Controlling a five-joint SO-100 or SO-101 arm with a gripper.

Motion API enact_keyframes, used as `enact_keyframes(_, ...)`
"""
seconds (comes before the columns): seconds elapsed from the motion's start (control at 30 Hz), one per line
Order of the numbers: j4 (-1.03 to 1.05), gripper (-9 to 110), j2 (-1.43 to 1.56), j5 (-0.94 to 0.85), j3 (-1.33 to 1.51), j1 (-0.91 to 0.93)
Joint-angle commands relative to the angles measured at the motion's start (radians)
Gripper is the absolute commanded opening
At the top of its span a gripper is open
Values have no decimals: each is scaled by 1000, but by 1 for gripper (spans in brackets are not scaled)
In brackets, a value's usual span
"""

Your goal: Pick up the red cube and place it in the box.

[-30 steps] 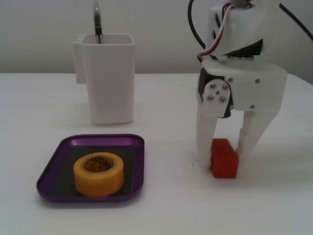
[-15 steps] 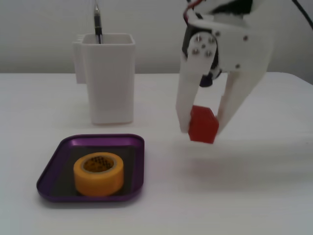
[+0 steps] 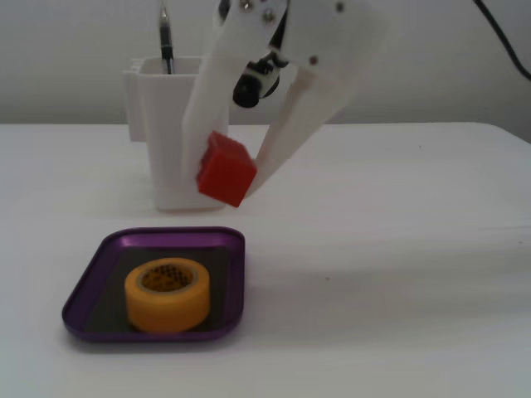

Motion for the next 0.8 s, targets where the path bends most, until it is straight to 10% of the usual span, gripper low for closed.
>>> enact_keyframes(0.0,-20,-1,-67,-6,-109,64)
enact_keyframes(0.77,-14,-1,-291,-6,-249,141)
